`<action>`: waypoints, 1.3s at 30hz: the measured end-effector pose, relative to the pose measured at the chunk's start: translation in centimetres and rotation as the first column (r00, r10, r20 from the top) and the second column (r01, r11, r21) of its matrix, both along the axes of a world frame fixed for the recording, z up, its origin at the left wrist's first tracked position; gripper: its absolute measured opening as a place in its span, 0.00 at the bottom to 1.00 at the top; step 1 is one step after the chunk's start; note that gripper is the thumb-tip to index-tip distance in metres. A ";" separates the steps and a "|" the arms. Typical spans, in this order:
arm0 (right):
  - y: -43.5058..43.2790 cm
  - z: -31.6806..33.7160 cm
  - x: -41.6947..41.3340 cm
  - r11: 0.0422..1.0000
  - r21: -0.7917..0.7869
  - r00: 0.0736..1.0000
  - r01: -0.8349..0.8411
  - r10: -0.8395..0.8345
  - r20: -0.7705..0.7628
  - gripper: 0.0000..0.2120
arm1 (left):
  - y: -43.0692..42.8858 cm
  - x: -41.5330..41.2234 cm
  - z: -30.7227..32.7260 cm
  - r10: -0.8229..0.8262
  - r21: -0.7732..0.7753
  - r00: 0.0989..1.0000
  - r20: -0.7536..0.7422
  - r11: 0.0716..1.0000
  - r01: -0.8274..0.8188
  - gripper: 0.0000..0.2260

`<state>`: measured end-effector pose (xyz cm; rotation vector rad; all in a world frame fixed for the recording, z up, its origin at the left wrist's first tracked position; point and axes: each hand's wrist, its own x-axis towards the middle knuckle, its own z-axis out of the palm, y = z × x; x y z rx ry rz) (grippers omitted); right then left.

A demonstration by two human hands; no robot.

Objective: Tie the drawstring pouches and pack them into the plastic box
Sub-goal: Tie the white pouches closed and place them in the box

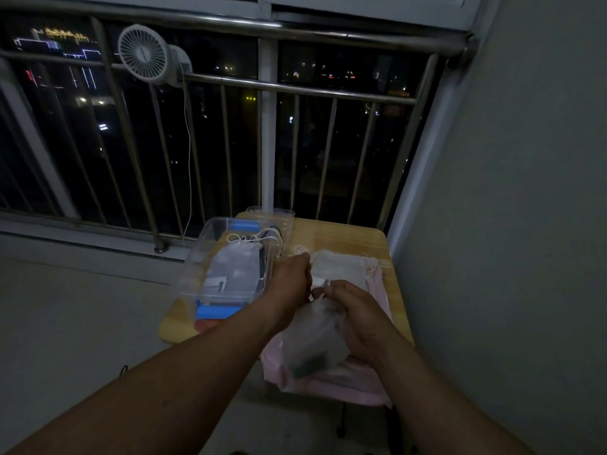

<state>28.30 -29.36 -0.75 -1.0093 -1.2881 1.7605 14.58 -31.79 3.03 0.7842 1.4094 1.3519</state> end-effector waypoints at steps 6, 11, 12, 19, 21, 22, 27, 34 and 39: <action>0.3 0.5 0.5 0.997 -0.023 0.991 -0.072 0.075 0.109 0.07 | 0.4 -0.9 0.7 -0.051 0.087 0.999 -0.009 0.995 0.052 0.15; 0.1 1.5 0.5 0.980 0.067 0.956 -0.187 0.166 0.241 0.06 | 0.4 -0.8 2.2 -0.232 0.098 0.954 -0.189 0.962 0.253 0.19; -0.1 1.7 0.5 0.974 0.087 0.951 -0.208 0.181 0.251 0.06 | 0.4 -0.7 2.3 -0.260 0.088 0.939 -0.227 0.954 0.285 0.19; 0.2 1.1 0.5 0.962 0.210 0.933 -0.172 0.091 0.348 0.08 | -0.2 -0.9 0.6 -0.374 -0.039 0.848 -0.376 0.920 0.389 0.19; 0.5 0.8 0.9 0.962 0.237 0.930 -0.139 0.044 0.366 0.08 | -0.5 -1.5 -1.0 -0.352 -0.055 0.799 -0.488 0.926 0.374 0.17; 0.7 0.8 1.1 0.961 0.250 0.928 -0.119 0.018 0.373 0.08 | -0.7 -1.8 -1.6 -0.355 -0.074 0.765 -0.538 0.924 0.376 0.16; 1.1 1.0 1.0 0.964 0.251 0.930 -0.083 -0.016 0.367 0.07 | -1.7 -3.1 -2.3 -0.363 -0.082 0.665 -0.653 0.906 0.415 0.09; 1.3 1.9 0.4 0.950 0.304 0.883 -0.074 -0.079 0.462 0.03 | -0.4 -3.3 -1.5 -0.296 -0.120 0.509 -0.808 0.929 0.350 0.07; 1.3 2.0 0.0 0.924 0.377 0.850 -0.068 -0.144 0.507 0.05 | -0.2 -2.9 -0.6 -0.457 -0.286 0.733 -0.504 0.889 0.357 0.11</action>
